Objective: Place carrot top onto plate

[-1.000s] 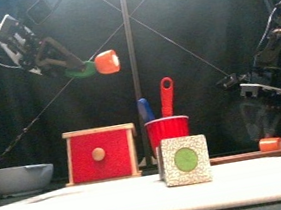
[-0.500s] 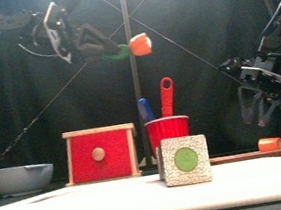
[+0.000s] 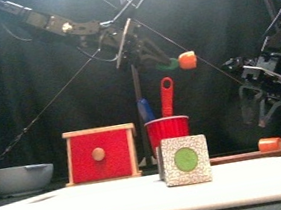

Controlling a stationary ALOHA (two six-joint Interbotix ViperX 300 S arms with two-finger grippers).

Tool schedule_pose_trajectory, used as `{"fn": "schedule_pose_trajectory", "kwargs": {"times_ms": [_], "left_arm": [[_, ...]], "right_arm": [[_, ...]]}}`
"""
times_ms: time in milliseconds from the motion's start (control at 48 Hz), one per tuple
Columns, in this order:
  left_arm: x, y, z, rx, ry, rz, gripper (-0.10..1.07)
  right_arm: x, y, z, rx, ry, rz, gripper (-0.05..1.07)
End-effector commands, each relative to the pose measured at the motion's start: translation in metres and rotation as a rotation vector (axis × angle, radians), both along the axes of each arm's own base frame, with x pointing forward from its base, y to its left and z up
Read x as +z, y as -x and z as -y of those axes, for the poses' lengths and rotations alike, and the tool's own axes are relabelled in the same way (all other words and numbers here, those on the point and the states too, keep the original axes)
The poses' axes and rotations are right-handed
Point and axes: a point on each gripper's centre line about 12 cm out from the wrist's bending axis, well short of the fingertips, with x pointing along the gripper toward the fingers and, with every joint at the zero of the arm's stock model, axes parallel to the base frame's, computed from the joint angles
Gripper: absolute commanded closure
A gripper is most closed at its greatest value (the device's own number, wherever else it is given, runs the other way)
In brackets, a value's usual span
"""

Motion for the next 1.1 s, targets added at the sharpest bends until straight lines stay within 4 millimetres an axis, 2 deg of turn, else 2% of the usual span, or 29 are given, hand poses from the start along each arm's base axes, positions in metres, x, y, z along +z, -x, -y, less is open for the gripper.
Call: {"fn": "schedule_pose_trajectory", "kwargs": {"times_ms": [0,208,417,625,771,1083], "left_arm": [[0.016,-0.017,-0.009,0.014,-0.001,0.002,0.53],[0.009,-0.047,-0.028,0.045,0.015,-0.092,0.53],[-0.007,-0.066,-0.043,0.072,0.042,-0.206,0.53],[-0.024,-0.077,-0.048,0.084,0.068,-0.315,0.50],[-0.040,-0.084,-0.051,0.090,0.081,-0.370,0.42],[-0.044,-0.086,-0.053,0.092,0.085,-0.380,0.23]], "right_arm": [[0.005,-0.002,0.001,0.003,0.016,0.019,0.04],[0.000,0.003,-0.002,0.001,0.005,0.005,0.04],[0.007,0.009,-0.006,-0.005,0.023,0.033,0.04],[0.014,0.016,-0.010,-0.012,0.035,0.044,0.04],[0.013,0.020,-0.013,-0.018,0.032,0.049,0.04],[0.011,0.021,-0.014,-0.019,0.027,0.049,0.04]]}}
